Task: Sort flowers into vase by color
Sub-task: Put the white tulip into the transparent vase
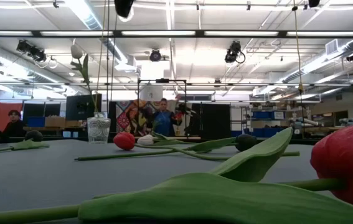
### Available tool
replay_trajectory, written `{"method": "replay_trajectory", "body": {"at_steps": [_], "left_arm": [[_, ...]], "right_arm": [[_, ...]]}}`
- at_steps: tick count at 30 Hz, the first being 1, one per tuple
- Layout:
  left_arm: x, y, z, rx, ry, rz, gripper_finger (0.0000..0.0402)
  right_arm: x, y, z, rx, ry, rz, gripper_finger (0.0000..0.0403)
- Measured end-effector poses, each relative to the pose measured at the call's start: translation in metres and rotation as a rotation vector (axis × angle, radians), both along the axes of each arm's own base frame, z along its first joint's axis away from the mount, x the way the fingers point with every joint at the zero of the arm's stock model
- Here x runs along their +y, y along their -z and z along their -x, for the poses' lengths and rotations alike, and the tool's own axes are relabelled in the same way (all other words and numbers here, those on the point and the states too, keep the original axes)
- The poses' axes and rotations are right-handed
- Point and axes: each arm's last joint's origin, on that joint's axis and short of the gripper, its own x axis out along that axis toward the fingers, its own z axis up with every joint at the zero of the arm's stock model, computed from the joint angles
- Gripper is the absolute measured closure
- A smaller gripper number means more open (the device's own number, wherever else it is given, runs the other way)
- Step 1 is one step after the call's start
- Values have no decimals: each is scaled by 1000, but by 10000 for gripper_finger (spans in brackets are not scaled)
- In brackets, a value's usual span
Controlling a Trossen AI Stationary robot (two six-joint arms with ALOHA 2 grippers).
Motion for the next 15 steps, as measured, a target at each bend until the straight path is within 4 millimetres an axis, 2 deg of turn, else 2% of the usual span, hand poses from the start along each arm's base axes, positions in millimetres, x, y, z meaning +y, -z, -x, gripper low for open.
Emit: {"method": "replay_trajectory", "body": {"at_steps": [9,15], "left_arm": [[0,1,5,36,1,-11,217],[0,2,5,42,2,-9,217]], "right_arm": [[0,-14,-1,-159,-6,-22,304],[0,-16,-5,-206,-65,-135,304]]}}
